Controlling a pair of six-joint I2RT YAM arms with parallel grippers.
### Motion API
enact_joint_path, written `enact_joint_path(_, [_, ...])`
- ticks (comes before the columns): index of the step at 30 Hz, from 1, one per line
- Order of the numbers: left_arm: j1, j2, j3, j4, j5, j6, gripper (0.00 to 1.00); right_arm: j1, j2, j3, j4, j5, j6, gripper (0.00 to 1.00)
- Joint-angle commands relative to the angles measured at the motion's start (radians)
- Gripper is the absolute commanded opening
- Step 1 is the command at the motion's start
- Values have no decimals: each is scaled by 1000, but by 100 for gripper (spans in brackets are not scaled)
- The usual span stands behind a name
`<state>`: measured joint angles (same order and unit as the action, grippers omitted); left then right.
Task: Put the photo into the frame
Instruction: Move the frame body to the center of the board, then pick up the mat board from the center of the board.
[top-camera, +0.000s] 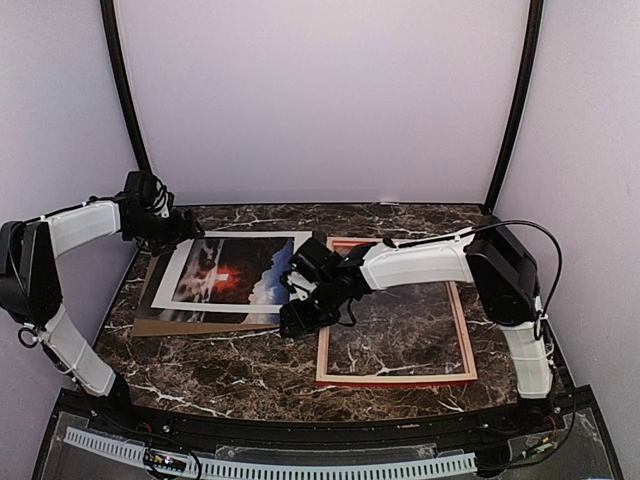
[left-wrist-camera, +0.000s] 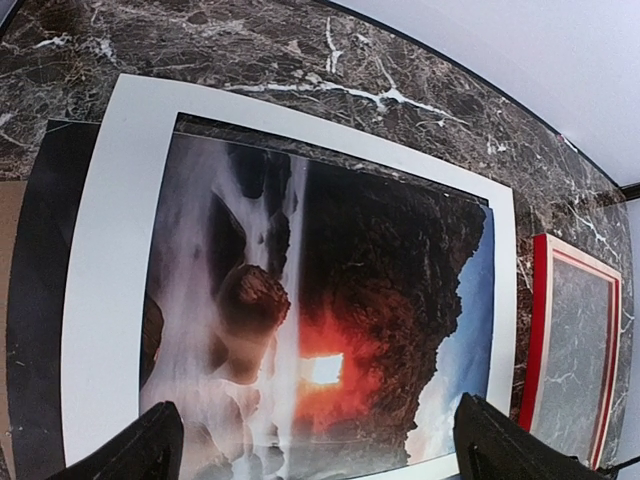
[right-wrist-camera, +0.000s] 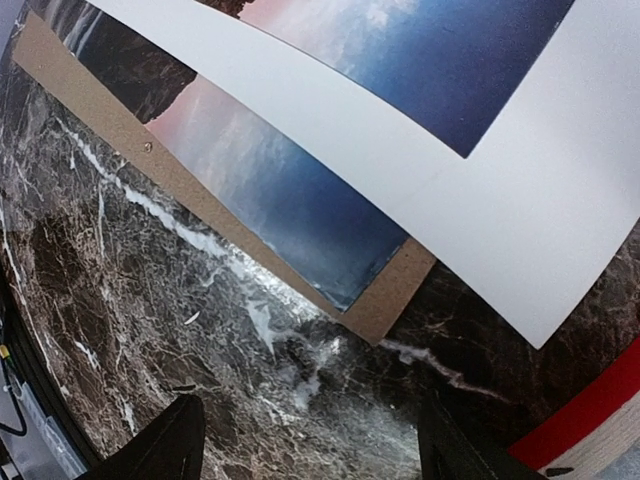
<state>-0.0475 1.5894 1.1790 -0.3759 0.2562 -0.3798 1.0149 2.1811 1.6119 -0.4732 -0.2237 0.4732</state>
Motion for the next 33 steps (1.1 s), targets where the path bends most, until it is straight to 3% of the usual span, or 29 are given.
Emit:
enact_joint_path(1, [26, 22, 39, -38, -10, 41, 97, -16, -27, -44, -87, 81, 7, 74])
enact_joint_path(10, [121, 112, 89, -98, -19, 127, 94, -103, -69, -96, -25, 80, 21, 75])
enact_joint_path(19, [193, 246, 149, -181, -13, 219, 89, -125, 29, -7, 92, 21, 85, 75])
enact_joint_path(33, [205, 341, 162, -197, 30, 266, 80, -136, 65, -13, 211, -14, 172, 73])
